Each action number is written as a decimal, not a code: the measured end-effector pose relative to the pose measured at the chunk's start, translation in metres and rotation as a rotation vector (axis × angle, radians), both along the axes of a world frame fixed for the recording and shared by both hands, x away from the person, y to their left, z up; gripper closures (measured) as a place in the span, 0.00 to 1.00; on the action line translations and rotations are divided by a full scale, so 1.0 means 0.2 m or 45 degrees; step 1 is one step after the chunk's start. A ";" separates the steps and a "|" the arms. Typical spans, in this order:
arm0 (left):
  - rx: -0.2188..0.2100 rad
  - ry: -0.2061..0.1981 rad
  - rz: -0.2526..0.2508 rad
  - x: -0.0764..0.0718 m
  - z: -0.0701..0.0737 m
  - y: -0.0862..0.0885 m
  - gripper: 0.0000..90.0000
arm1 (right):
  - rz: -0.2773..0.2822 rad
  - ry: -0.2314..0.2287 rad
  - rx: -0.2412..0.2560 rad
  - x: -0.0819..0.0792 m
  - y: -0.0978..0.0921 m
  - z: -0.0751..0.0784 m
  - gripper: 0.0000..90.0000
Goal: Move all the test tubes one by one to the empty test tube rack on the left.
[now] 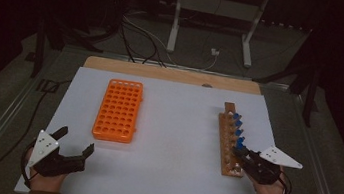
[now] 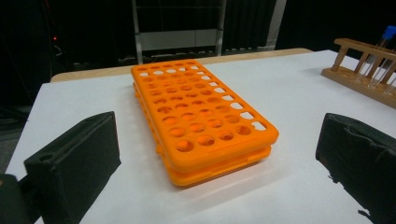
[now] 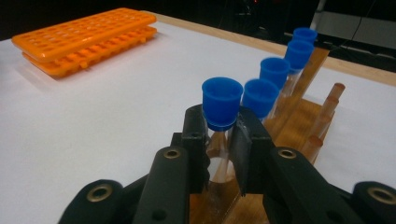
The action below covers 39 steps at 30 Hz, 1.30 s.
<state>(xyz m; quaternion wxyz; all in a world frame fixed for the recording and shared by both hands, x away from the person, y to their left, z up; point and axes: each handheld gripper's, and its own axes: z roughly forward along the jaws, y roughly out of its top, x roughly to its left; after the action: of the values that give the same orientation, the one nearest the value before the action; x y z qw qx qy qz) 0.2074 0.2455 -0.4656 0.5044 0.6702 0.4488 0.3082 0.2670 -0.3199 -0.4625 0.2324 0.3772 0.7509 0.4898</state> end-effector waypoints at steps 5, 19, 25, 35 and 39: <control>0.003 0.008 -0.004 0.00 0.00 -0.01 0.01 | 0.003 -0.013 0.017 -0.01 0.00 0.04 0.85; 0.017 0.068 0.015 0.02 -0.01 -0.01 0.01 | -0.007 -0.063 0.048 -0.03 -0.02 0.15 0.85; 0.015 0.072 0.012 0.02 -0.01 -0.02 0.01 | -0.003 -0.090 0.061 -0.03 -0.03 0.21 0.85; 0.030 0.017 0.013 0.02 0.02 -0.06 0.01 | 0.009 -0.120 0.059 -0.03 -0.02 0.29 0.85; 0.017 0.016 -0.024 0.05 0.04 -0.08 0.01 | 0.019 -0.117 0.050 -0.03 0.00 0.30 0.85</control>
<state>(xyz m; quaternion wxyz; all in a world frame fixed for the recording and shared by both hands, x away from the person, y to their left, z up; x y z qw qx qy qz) 0.2170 0.2299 -0.4571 0.5001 0.6798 0.4433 0.3021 0.2616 -0.3208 -0.4028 0.2555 0.3531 0.7326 0.5228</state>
